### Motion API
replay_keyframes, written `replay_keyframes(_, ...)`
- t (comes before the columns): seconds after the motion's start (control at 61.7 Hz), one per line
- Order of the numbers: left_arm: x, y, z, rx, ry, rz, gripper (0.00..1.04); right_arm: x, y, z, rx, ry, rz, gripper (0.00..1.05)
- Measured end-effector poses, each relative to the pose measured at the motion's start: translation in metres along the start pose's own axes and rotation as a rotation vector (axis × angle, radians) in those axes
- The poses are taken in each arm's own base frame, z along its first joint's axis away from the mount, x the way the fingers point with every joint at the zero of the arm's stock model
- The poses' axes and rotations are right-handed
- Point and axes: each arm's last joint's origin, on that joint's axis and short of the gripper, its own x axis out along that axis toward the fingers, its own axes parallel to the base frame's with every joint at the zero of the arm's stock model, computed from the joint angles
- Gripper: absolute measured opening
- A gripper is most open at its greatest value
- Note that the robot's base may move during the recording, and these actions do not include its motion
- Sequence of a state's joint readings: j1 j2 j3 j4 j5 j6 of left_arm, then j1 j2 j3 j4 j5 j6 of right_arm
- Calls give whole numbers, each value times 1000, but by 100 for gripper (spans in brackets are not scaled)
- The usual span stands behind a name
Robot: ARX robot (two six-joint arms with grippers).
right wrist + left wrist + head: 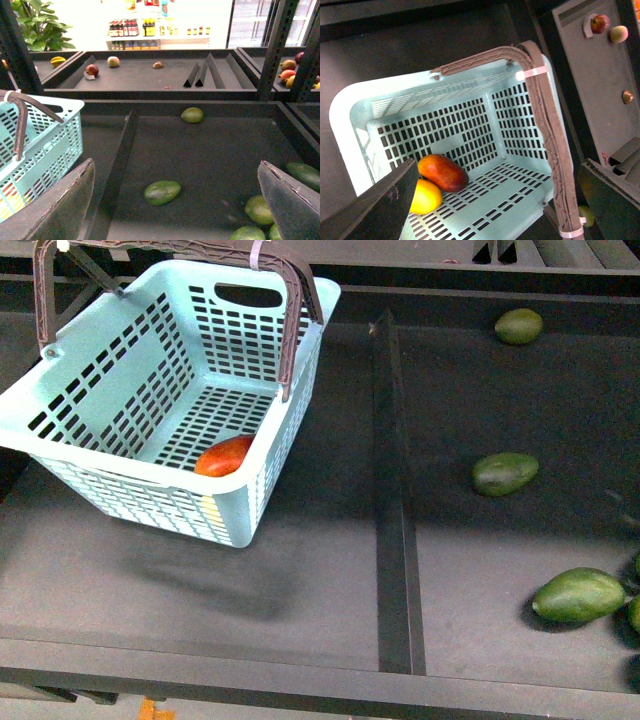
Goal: Pick lemon and mango into basket
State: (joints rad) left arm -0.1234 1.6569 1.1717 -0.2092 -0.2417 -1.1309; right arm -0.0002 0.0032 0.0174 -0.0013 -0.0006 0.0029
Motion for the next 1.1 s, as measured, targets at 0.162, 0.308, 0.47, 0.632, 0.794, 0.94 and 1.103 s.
replay_keyframes(0.162,-3,31,-11,492,-222,-437,72,0,0,0,0,0,0,96)
replay_keyframes(0.308,-35,68,-14,823,-501,-521,43,0,0,0,0,0,0,96)
replay_keyframes(0.47,-53,108,-25,929,-515,-486,9,0,0,0,0,0,0,96)
replay_keyframes(0.632,-69,138,-25,942,-523,-482,4,0,0,0,0,0,0,96)
replay_keyframes(0.794,-84,160,-34,946,-524,-483,4,0,0,0,0,0,0,96)
replay_keyframes(0.94,-95,173,-40,947,-522,-482,4,0,0,0,0,0,0,96)
replay_keyframes(1.103,-100,192,-50,949,-516,-478,4,0,0,0,0,0,0,96)
